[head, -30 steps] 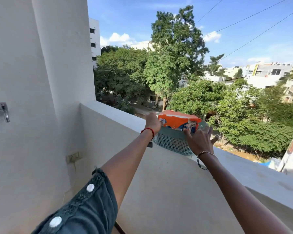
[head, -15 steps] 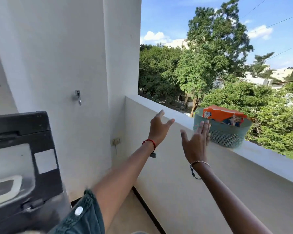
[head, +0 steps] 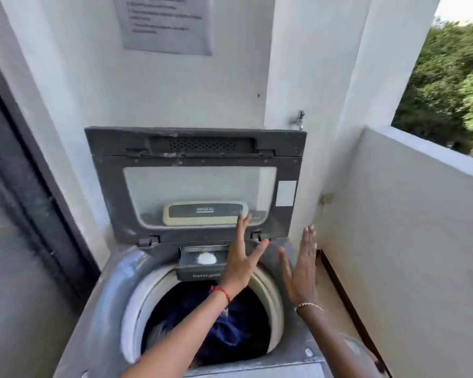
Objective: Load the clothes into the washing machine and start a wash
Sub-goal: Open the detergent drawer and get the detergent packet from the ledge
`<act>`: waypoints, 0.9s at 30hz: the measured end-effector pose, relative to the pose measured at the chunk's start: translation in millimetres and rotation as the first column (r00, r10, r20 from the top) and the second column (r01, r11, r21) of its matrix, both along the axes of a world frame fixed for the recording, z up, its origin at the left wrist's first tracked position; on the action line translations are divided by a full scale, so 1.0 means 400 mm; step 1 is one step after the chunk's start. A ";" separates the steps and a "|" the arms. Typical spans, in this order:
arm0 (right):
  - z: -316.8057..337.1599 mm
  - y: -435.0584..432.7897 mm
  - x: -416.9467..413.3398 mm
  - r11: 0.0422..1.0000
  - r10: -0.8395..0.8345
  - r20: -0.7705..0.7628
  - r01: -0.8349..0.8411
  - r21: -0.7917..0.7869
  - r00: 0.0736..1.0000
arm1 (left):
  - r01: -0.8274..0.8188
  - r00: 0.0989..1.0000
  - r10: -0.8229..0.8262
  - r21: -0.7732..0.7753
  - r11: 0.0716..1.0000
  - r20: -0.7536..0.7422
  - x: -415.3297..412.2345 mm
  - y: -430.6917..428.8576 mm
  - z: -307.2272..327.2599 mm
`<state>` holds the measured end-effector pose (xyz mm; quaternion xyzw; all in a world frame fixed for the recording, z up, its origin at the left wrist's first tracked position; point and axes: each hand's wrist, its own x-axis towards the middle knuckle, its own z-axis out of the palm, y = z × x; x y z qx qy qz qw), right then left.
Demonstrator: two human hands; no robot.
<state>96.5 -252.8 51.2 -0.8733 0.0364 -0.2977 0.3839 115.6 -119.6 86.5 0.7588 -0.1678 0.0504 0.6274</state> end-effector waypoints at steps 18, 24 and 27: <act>-0.238 0.219 0.187 0.966 0.259 -0.515 -0.230 0.121 0.817 | -0.280 0.902 0.392 0.447 0.850 -0.181 0.145 0.313 -0.342; -0.255 0.213 0.245 0.965 0.218 -0.551 -0.094 0.245 0.806 | -0.440 0.843 0.524 0.411 0.798 -0.116 0.181 0.337 -0.336; -0.261 0.202 0.264 0.973 0.212 -0.547 -0.121 0.198 0.810 | -0.449 0.847 0.526 0.425 0.786 -0.078 0.189 0.345 -0.331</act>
